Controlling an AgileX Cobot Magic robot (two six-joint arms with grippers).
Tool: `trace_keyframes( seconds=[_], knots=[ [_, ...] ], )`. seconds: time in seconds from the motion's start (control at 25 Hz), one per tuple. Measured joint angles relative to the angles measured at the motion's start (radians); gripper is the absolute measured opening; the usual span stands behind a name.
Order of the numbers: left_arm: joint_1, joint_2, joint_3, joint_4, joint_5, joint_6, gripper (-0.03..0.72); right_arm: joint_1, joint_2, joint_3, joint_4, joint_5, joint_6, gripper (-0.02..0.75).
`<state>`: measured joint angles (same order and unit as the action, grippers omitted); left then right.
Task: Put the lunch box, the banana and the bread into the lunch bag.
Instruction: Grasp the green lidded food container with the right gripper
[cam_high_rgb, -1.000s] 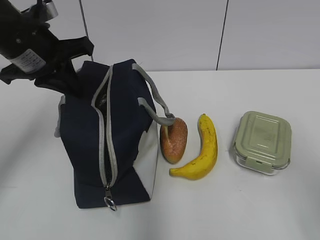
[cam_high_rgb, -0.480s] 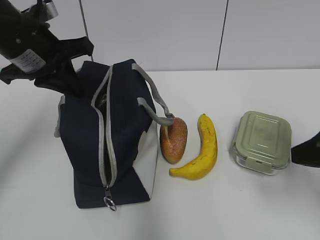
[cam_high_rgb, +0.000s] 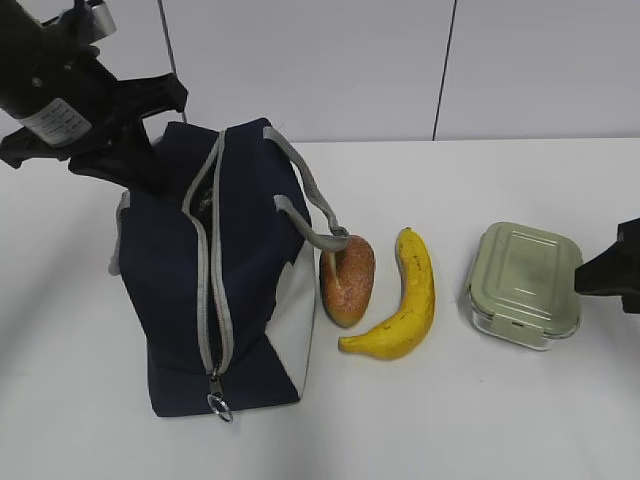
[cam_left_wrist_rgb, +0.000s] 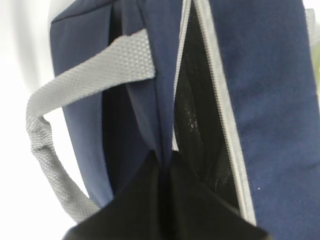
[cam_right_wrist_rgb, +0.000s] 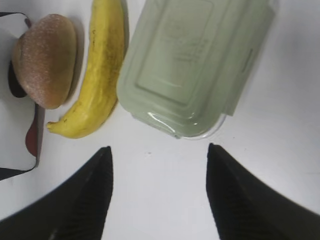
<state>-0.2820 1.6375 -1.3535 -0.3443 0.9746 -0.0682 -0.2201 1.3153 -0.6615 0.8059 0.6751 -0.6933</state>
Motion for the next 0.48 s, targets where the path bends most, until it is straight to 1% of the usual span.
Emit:
trace_keyframes(
  seconds=[0.12,0.28,0.36,0.48],
  knots=[
    [0.0,0.0,0.0,0.0,0.0,0.0,-0.003,-0.057,0.087,-0.02,0.085,0.026,-0.08,0.438],
    [0.0,0.0,0.0,0.0,0.0,0.0,-0.003,-0.137,0.208,-0.066,0.224,0.119,-0.195,0.438],
    [0.0,0.0,0.0,0.0,0.0,0.0,-0.003,-0.171,0.265,-0.095,0.256,0.16,-0.217,0.438],
    [0.0,0.0,0.0,0.001,0.0,0.0,-0.003,-0.207,0.345,-0.137,0.273,0.21,-0.234,0.438]
  ],
)
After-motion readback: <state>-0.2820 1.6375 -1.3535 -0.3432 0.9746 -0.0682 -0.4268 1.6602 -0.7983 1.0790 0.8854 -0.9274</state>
